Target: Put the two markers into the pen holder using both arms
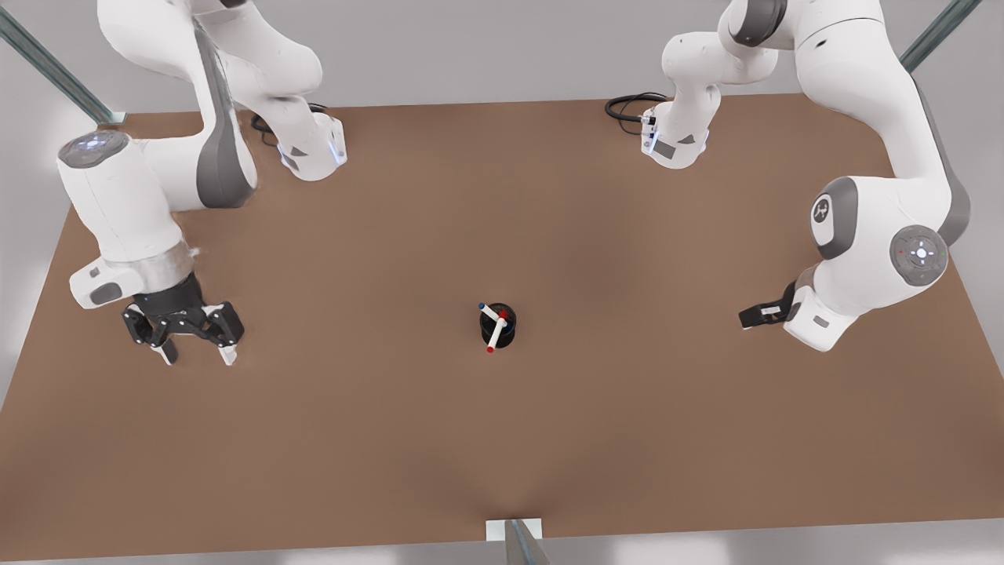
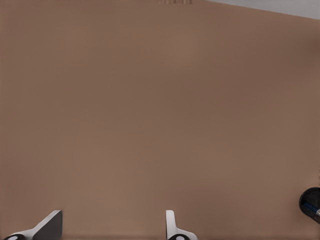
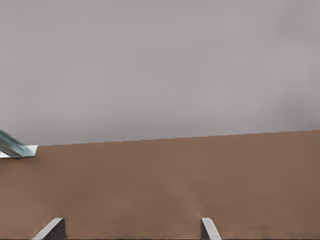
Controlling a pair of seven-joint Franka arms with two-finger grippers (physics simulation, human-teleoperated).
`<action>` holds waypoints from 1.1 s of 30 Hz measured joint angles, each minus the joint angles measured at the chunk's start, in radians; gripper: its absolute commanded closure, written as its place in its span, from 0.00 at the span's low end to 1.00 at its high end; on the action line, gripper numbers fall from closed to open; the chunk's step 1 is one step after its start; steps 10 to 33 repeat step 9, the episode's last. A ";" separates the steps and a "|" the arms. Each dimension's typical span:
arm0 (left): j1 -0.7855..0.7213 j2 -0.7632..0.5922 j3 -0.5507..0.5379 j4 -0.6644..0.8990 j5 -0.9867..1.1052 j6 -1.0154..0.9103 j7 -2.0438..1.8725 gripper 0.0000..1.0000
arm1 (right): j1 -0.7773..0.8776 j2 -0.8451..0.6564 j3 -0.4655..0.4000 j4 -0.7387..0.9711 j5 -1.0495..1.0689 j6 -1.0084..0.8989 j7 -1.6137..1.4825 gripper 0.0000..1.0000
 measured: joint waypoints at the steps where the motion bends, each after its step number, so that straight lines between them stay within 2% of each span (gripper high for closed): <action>1: -0.001 0.000 0.000 0.000 0.000 0.000 -0.001 0.00 | -0.023 0.024 0.000 0.037 0.008 -0.073 -0.012 0.00; 4: -0.001 0.001 0.000 0.000 0.000 -0.001 -0.003 0.00 | 0.029 0.085 0.001 0.138 0.021 -0.241 -0.044 0.00; 9: -0.007 0.002 -0.004 0.000 0.000 -0.005 -0.006 0.00 | 0.079 0.104 -0.008 0.165 0.029 -0.371 -0.084 0.00; 33: -0.007 0.002 -0.004 0.000 0.000 -0.005 -0.006 0.00 | 0.079 0.104 -0.008 0.165 0.029 -0.371 -0.084 0.00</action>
